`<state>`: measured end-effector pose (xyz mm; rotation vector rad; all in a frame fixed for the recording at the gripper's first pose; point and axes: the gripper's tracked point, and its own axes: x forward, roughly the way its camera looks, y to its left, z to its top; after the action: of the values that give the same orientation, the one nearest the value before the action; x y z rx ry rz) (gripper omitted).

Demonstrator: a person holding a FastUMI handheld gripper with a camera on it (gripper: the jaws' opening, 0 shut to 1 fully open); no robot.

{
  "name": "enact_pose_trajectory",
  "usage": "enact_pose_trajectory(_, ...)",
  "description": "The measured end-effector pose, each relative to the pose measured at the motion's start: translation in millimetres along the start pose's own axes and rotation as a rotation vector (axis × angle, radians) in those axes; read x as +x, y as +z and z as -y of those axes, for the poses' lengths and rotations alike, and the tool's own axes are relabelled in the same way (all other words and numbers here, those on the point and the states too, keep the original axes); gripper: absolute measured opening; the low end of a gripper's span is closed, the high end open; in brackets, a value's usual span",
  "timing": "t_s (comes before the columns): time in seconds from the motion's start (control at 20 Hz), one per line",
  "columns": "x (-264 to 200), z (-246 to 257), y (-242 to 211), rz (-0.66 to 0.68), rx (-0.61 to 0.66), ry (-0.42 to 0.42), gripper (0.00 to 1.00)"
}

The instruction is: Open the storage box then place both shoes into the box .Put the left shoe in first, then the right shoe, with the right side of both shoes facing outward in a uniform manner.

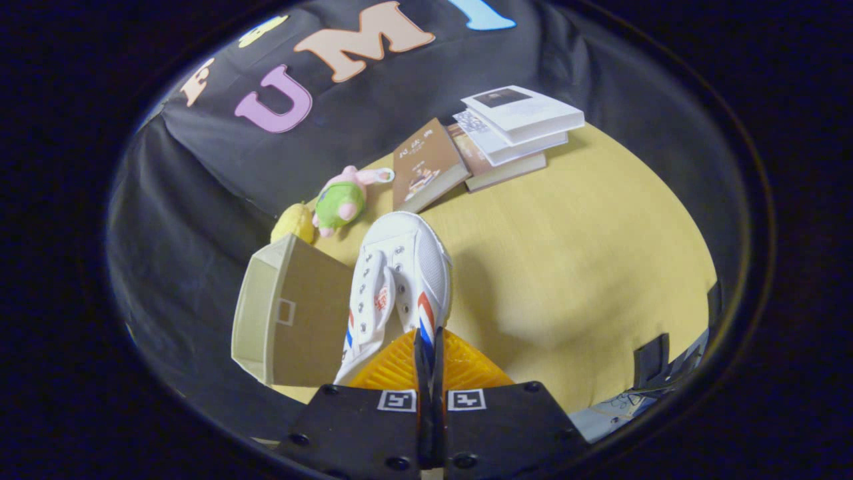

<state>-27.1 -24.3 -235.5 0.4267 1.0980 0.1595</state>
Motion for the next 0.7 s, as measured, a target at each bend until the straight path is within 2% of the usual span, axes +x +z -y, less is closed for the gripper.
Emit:
enact_pose_trajectory(0.3,-2.9,-61.6,-0.8,0.022,-0.024,0.031,0.03)
enact_pose_trajectory(0.7,4.1,-154.9,1.1,0.047,-0.040,0.117,0.04)
